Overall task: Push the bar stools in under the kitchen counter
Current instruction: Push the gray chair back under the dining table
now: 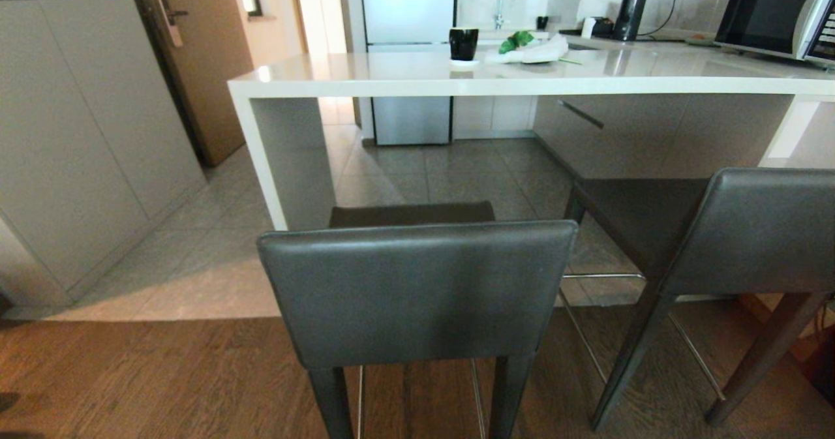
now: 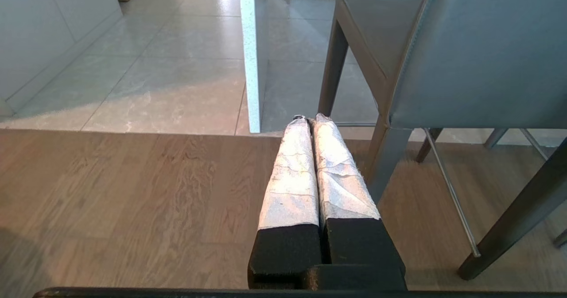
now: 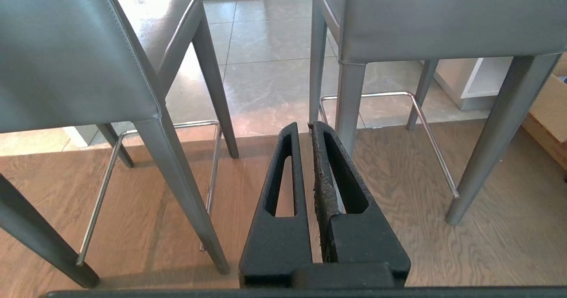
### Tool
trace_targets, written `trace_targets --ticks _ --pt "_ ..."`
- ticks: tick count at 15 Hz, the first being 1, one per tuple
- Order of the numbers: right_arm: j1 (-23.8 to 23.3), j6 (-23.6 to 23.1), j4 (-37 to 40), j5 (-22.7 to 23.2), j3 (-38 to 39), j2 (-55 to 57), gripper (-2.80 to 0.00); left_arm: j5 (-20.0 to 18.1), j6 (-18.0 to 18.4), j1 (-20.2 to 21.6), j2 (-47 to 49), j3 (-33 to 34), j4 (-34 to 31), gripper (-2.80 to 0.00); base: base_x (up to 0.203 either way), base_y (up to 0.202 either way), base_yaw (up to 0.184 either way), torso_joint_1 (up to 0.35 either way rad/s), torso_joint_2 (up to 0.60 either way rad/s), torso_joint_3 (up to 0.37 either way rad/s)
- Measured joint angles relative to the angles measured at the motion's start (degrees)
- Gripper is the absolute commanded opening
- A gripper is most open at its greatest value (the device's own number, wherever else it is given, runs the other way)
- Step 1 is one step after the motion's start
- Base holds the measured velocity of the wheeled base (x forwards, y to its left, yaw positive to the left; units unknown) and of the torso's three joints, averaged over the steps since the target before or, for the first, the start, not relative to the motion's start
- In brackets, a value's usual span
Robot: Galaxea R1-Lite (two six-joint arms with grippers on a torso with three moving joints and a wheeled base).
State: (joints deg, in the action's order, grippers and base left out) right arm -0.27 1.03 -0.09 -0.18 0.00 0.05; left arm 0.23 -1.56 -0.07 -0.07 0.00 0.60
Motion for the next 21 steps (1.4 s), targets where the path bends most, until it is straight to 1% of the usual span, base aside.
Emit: trace_targets --ticks 13,21 --pt "0.0 0.02 0.08 -0.01 0.0 0.0 -2.8 -0.01 0.0 0.1 0.0 0.0 0.0 -2.8 0.0 -0.005 0.0 0.0 0.0 0.0" --pt "0.0 0.01 0.03 0.02 0.0 0.02 -2.8 -0.01 0.02 0.05 0.0 0.0 0.0 -2.8 0.0 -0.183 -0.001 0.003 0.0 0.003"
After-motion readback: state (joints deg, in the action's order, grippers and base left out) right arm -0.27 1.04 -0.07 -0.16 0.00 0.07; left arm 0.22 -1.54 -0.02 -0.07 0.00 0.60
